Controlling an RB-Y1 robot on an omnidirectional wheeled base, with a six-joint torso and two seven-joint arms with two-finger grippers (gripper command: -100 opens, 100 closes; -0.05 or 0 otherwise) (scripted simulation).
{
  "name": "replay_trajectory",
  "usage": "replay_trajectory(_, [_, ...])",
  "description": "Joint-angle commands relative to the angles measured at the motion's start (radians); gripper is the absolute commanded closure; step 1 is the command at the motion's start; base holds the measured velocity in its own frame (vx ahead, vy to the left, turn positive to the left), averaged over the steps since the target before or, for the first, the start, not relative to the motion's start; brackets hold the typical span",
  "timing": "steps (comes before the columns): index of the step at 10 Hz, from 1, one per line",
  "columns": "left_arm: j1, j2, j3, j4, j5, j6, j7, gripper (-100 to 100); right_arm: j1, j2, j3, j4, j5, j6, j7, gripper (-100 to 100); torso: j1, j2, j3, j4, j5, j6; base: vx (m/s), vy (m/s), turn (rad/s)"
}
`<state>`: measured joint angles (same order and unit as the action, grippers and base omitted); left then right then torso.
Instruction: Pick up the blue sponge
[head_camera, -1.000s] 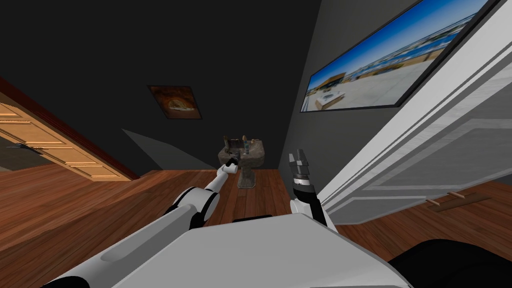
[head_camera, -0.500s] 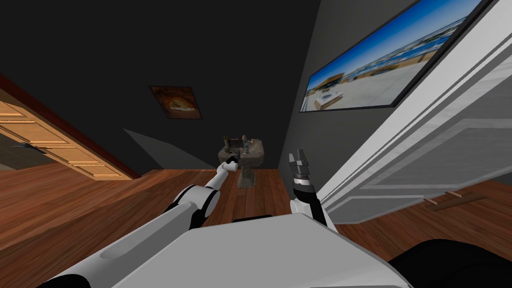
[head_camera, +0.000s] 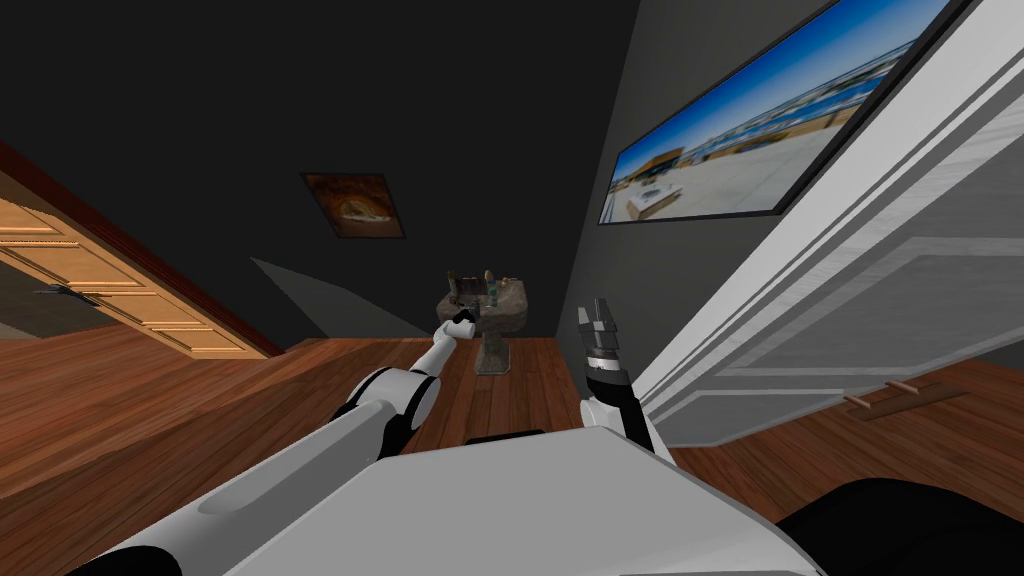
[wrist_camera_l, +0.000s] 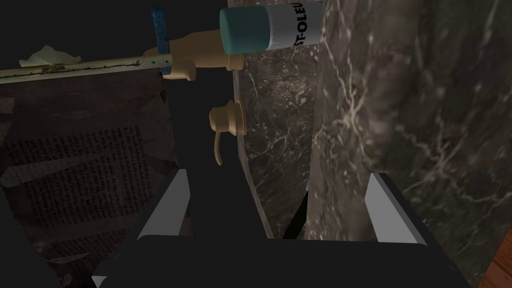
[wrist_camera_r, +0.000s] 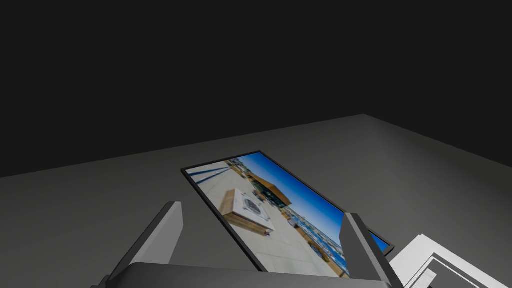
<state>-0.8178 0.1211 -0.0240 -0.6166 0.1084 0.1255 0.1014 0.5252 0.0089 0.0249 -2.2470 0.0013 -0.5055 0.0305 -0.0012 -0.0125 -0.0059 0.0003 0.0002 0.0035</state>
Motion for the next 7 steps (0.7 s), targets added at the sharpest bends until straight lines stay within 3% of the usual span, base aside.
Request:
replay_trajectory(1, [0.0, 0.0, 0.0, 0.0, 0.0, 0.0, 0.0, -100, 0.0, 0.0, 0.0, 0.0, 0.0, 0.0, 0.0, 0, 0.0, 0.0, 0.0, 0.0, 0.0, 0.0, -0.009, -0.005, 0.001])
replay_trajectory(2, [0.0, 0.0, 0.001, 0.0, -0.001, 0.005, 0.002, 0, 0.0, 0.0, 0.0, 0.0, 0.0, 0.0, 0.0, 0, 0.0, 0.0, 0.0, 0.0, 0.0, 0.0, 0.0, 0.0, 0.0])
replay_trajectory(3, [0.0, 0.0, 0.001, 0.0, -0.001, 0.004, 0.002, -100, 0.0, 0.0, 0.0, 0.0, 0.0, 0.0, 0.0, 0, 0.001, -0.001, 0.0, 0.0, 0.0, 0.0, 0.0, 0.0, 0.0])
replay_trajectory(4, [0.0, 0.0, 0.001, 0.0, -0.001, 0.005, 0.002, 100, 0.0, 0.0, 0.0, 0.0, 0.0, 0.0, 0.0, 0, 0.001, -0.001, -0.001, 0.0, 0.0, 0.0, 0.0, 0.0, 0.0])
replay_trajectory(7, [0.0, 0.0, 0.001, 0.0, -0.001, 0.005, 0.002, 100, 0.0, 0.0, 0.0, 0.0, 0.0, 0.0, 0.0, 0, 0.001, -0.001, -0.001, 0.0, 0.0, 0.0, 0.0, 0.0, 0.0])
